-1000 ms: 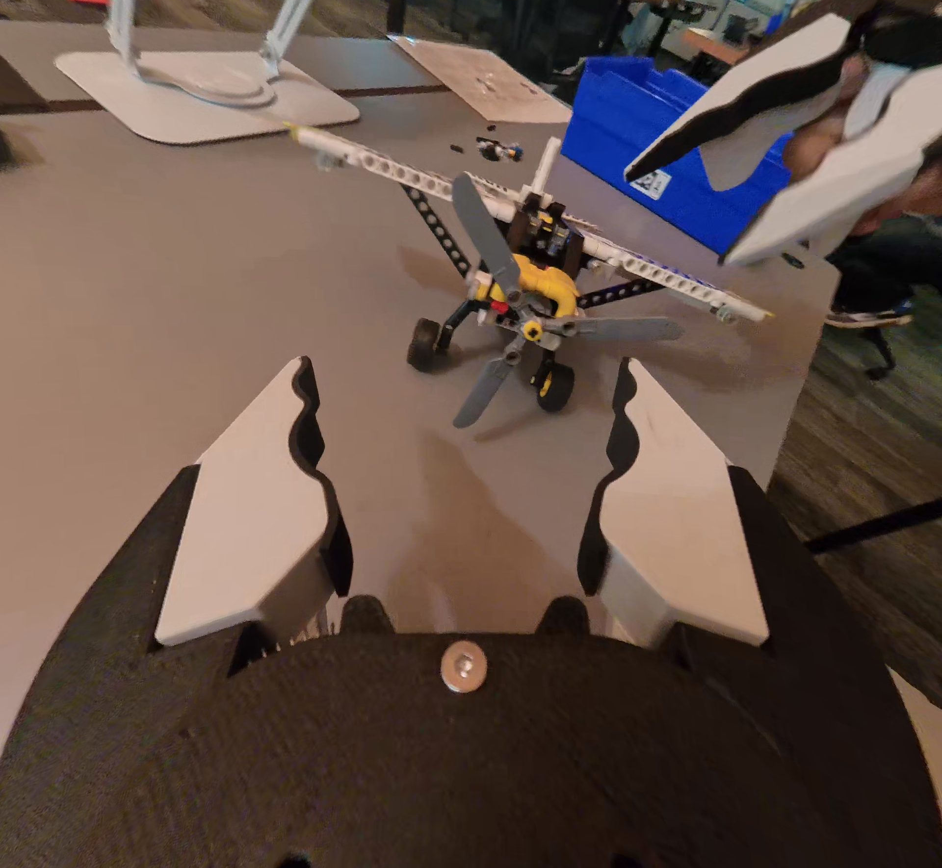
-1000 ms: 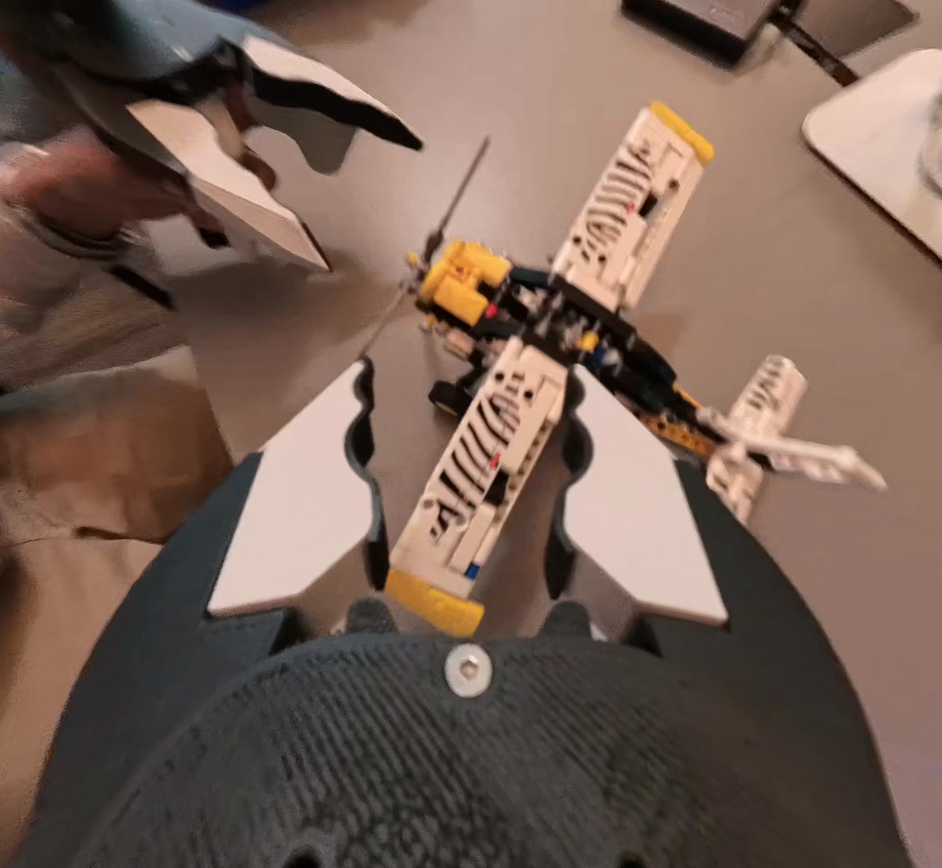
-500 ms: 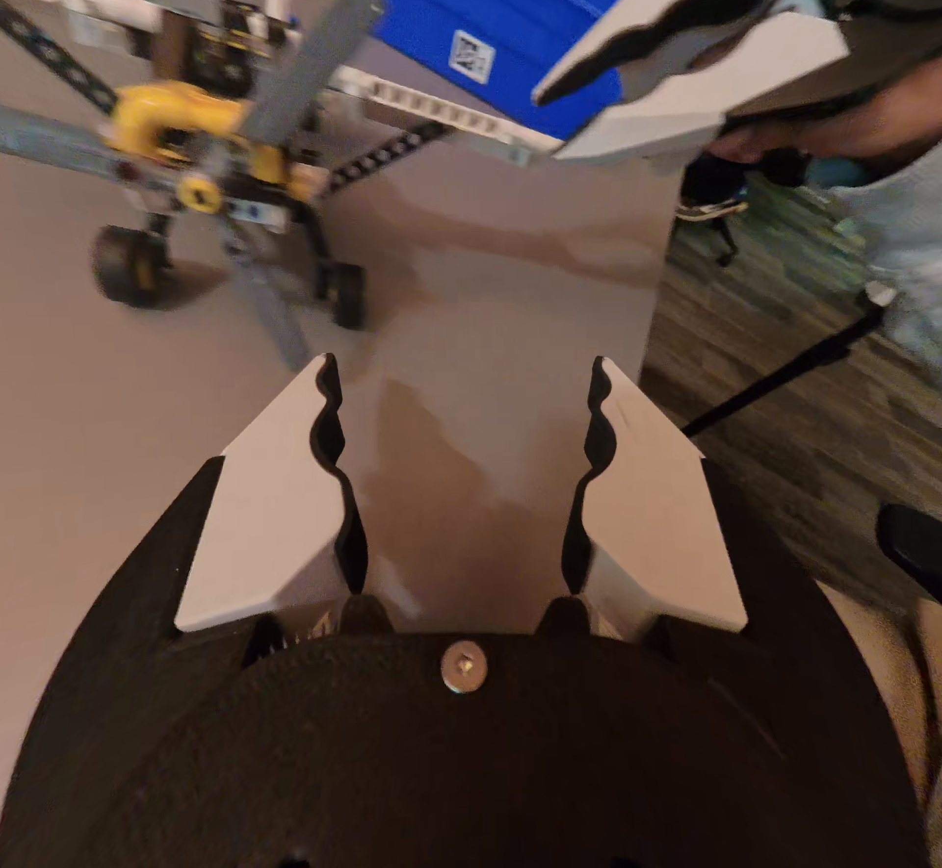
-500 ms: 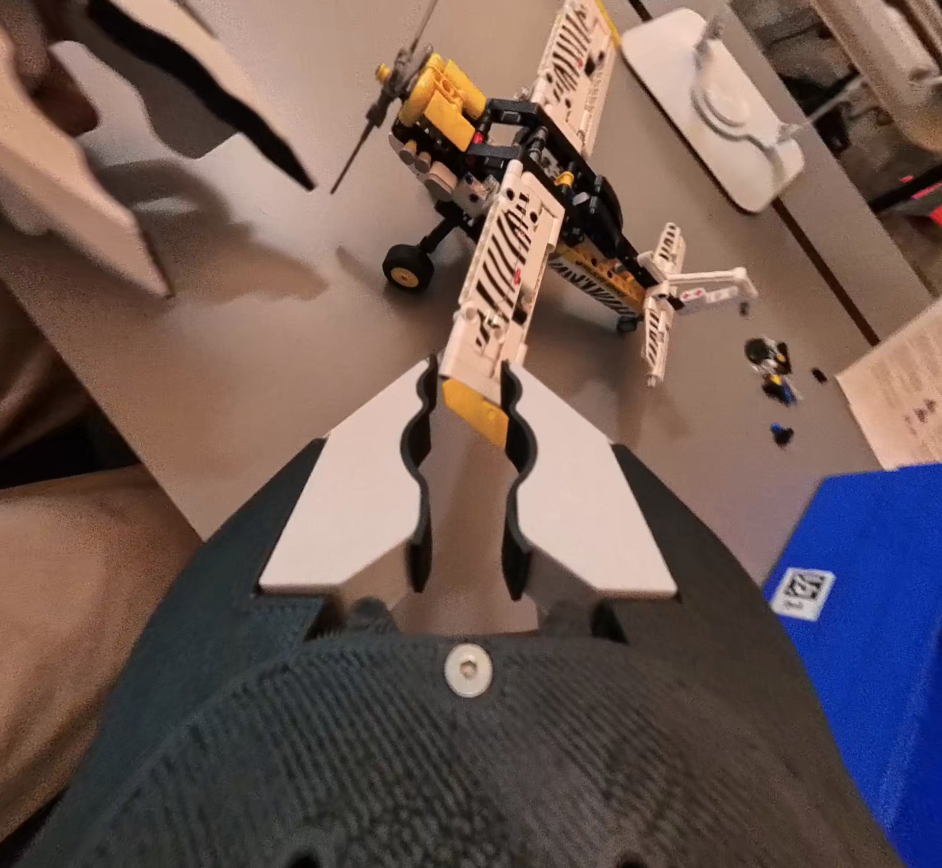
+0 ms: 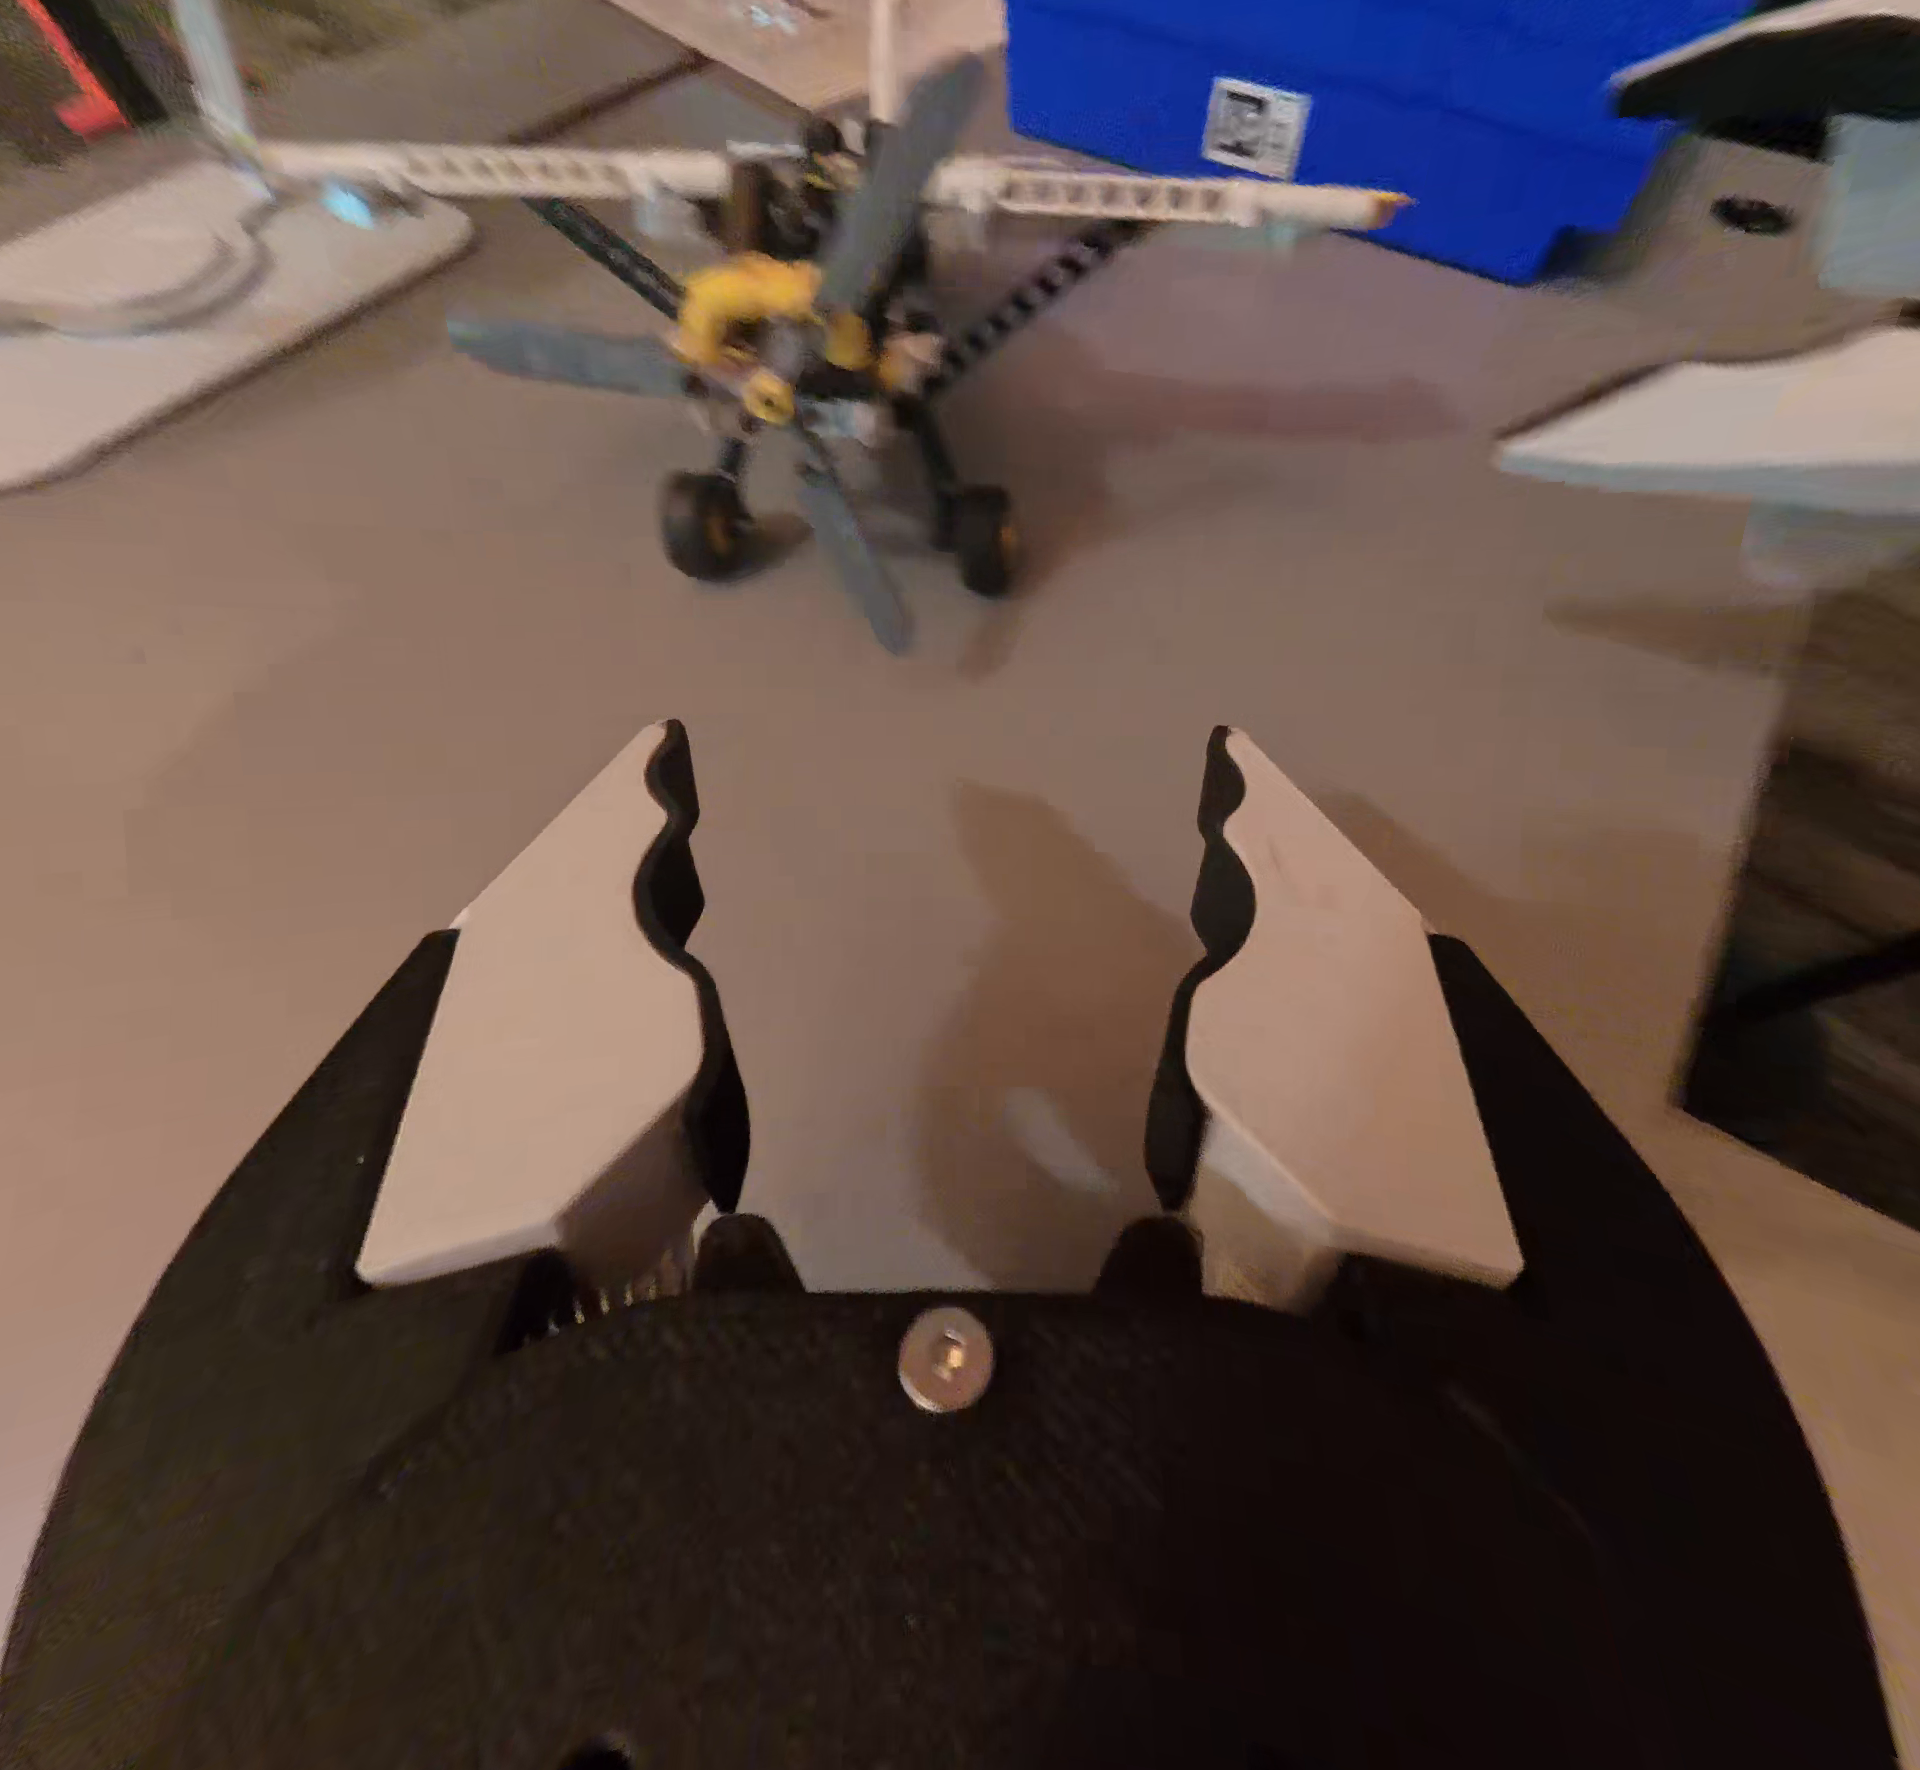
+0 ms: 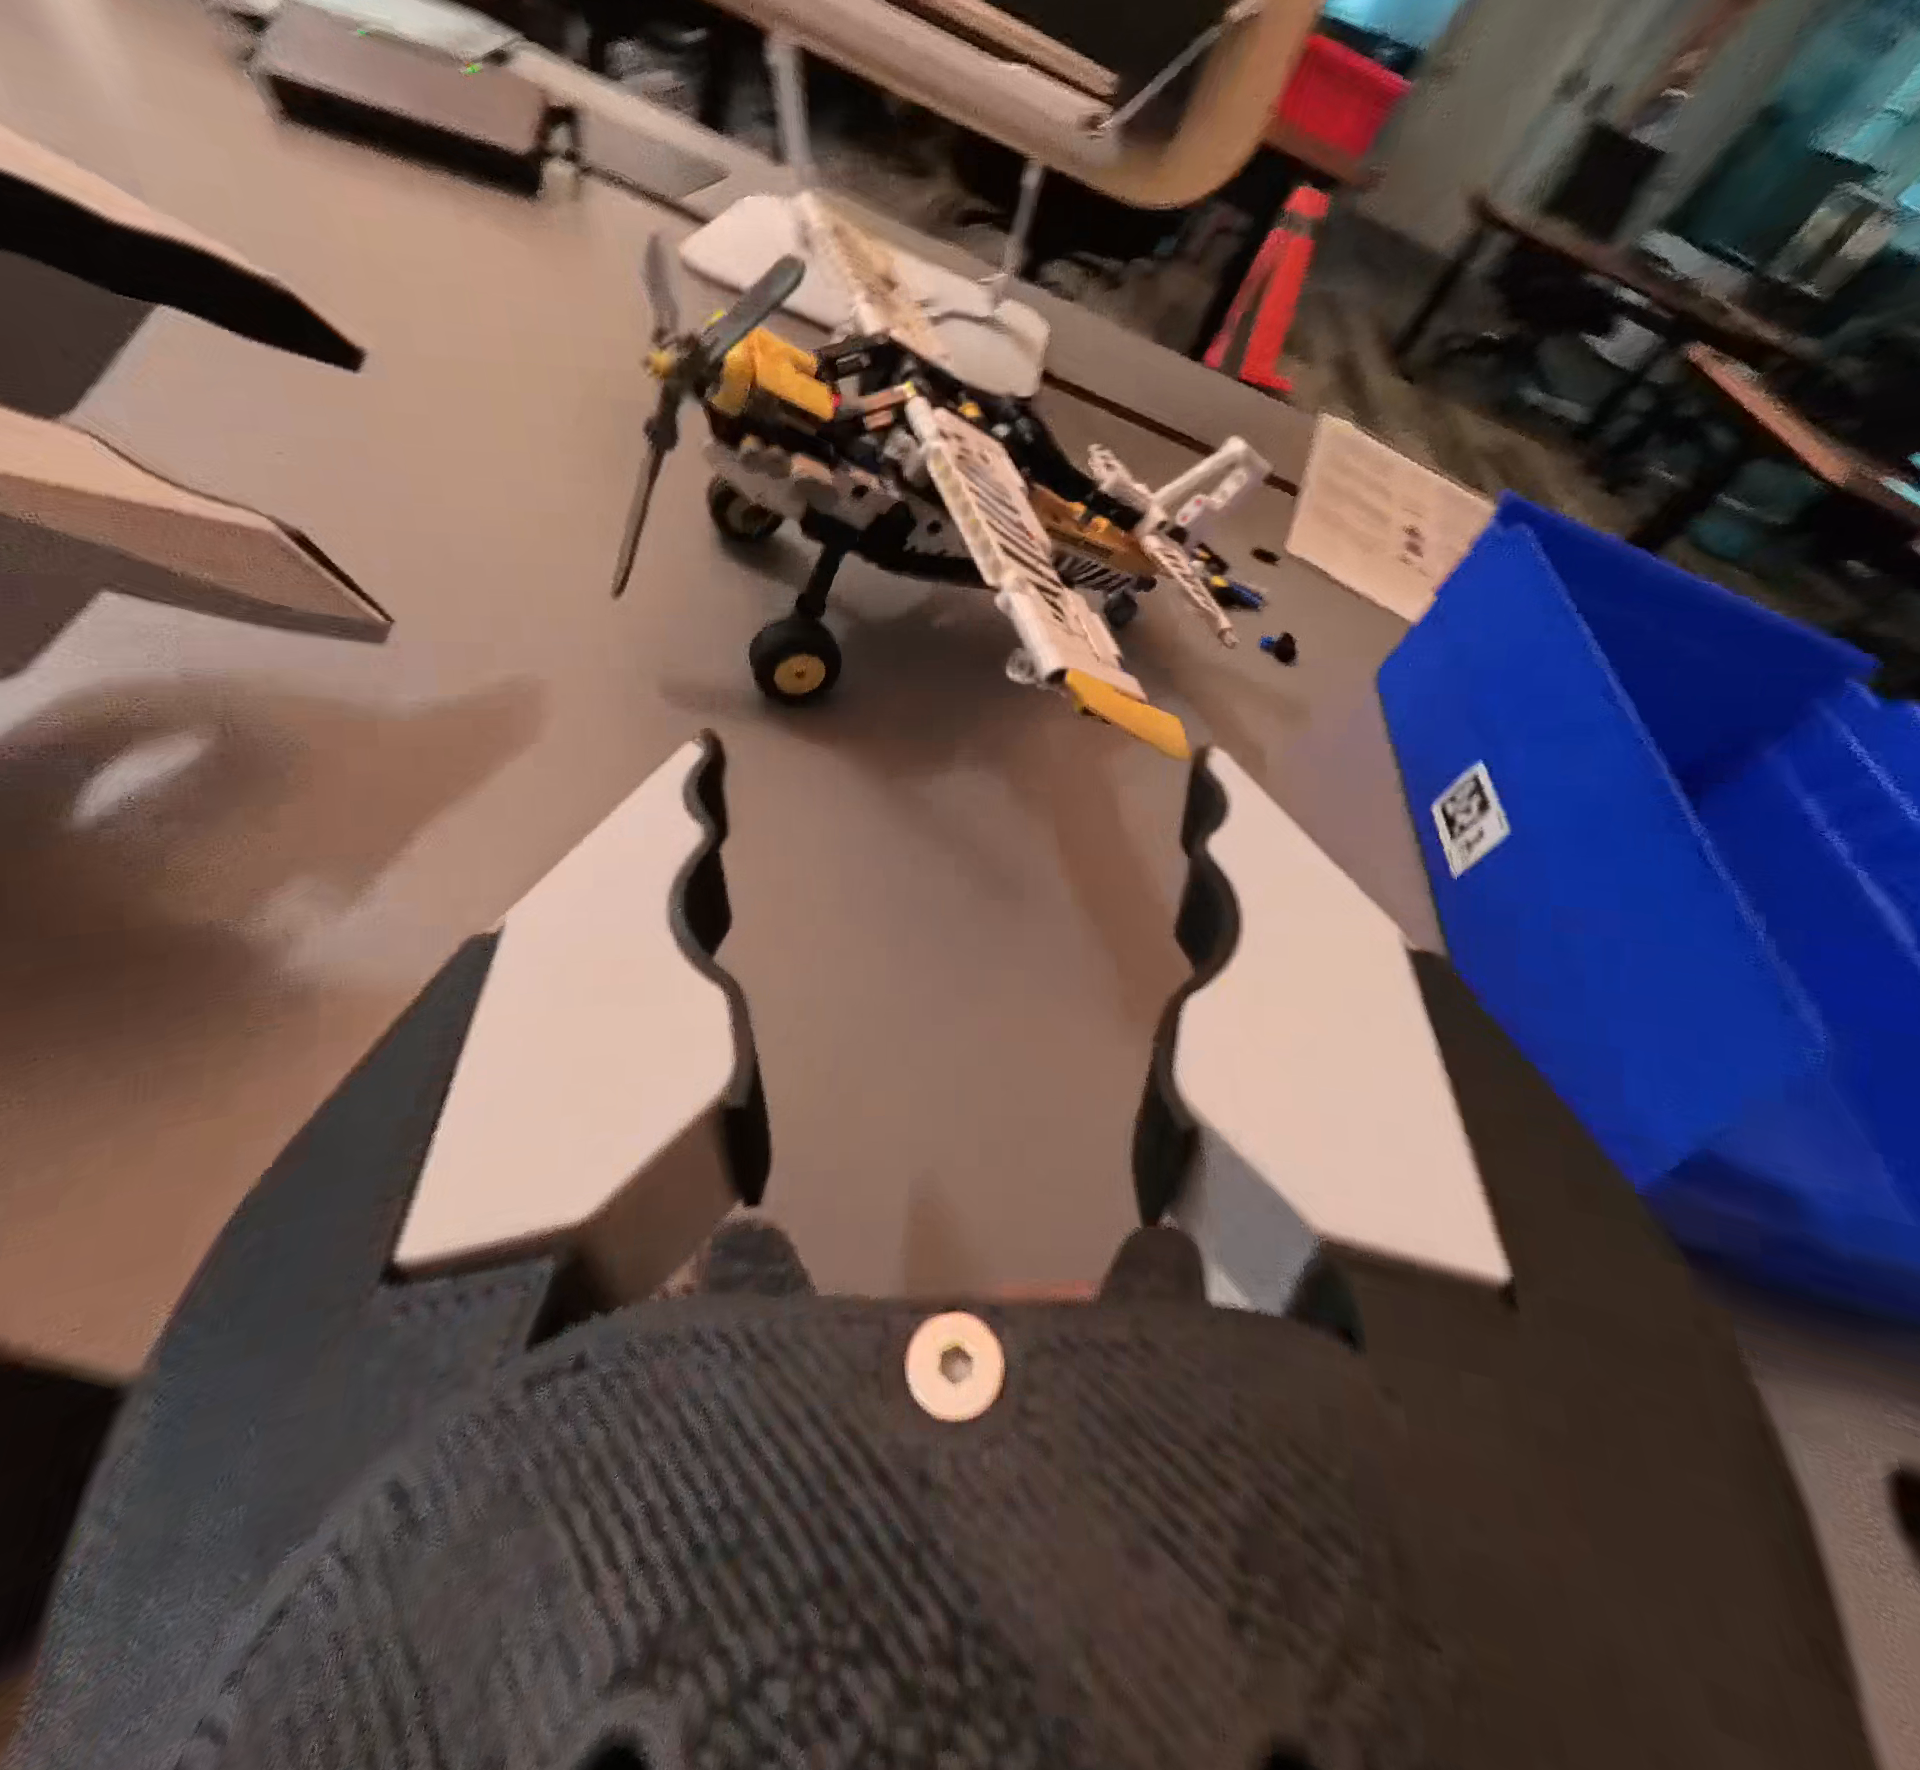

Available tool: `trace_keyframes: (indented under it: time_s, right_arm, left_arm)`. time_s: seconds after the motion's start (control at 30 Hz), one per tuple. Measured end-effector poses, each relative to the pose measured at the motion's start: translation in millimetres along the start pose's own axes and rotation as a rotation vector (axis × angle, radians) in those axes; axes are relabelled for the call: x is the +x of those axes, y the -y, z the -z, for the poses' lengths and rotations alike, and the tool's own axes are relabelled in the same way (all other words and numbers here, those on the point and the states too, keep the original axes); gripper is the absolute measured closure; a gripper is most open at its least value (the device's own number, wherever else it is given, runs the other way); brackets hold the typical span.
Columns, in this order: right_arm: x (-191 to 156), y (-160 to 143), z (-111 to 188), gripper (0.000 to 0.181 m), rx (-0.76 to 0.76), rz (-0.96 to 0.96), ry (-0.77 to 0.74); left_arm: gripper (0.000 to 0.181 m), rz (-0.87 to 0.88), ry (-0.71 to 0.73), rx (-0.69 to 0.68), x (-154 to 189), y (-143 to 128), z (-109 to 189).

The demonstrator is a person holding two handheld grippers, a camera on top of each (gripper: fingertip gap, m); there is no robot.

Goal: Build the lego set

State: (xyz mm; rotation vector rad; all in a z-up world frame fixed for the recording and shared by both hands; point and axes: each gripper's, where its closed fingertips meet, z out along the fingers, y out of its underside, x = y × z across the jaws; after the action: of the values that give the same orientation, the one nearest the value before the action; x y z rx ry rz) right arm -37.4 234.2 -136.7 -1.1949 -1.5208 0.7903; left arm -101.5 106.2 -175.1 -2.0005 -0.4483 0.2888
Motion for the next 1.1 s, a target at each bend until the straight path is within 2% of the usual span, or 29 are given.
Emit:
trace_keyframes:
  time_s: [0.03,0.1,0.17,0.2,0.33,0.5,0.63,0.83,0.97,1.1]
  right_arm:
    - [-4,0,-4,0.087,-0.009,-0.047,-0.048]
    - [-13,-4,-13,0.074,-0.053,-0.104,-0.123]
    - [-19,-3,-19,0.077,-0.06,-0.083,-0.184]
    - [-22,-1,-21,0.079,-0.048,-0.068,-0.203]
    - [-33,3,-31,0.077,-0.039,-0.06,-0.175]
    - [-46,11,-46,0.076,0.031,-0.071,-0.141]
    - [-49,22,-47,0.073,0.132,-0.074,-0.179]
    - [-55,44,-43,0.081,0.284,-0.093,-0.231]
    - [-52,46,-40,0.083,0.306,-0.127,-0.222]
    - [-33,32,-35,0.08,0.257,-0.201,-0.228]
  left_arm:
    - [0.082,-0.037,0.036,0.005,-15,5,-4]
    - [0.071,-0.103,0.057,0.032,-35,15,-16]
    - [0.056,-0.165,-0.003,-0.008,-39,13,-31]
    - [0.05,-0.187,0.012,-0.038,-45,12,-38]
    - [0.05,-0.352,0.122,-0.056,-66,14,-52]
    - [0.047,-0.468,0.095,-0.036,-66,15,-68]
    - [0.045,-0.445,0.048,-0.022,-60,15,-68]
    - [0.045,-0.474,0.061,0.008,-53,17,-64]
    - [0.047,-0.451,0.056,0.019,-54,12,-63]
    - [0.045,-0.38,0.047,0.0,-61,5,-64]
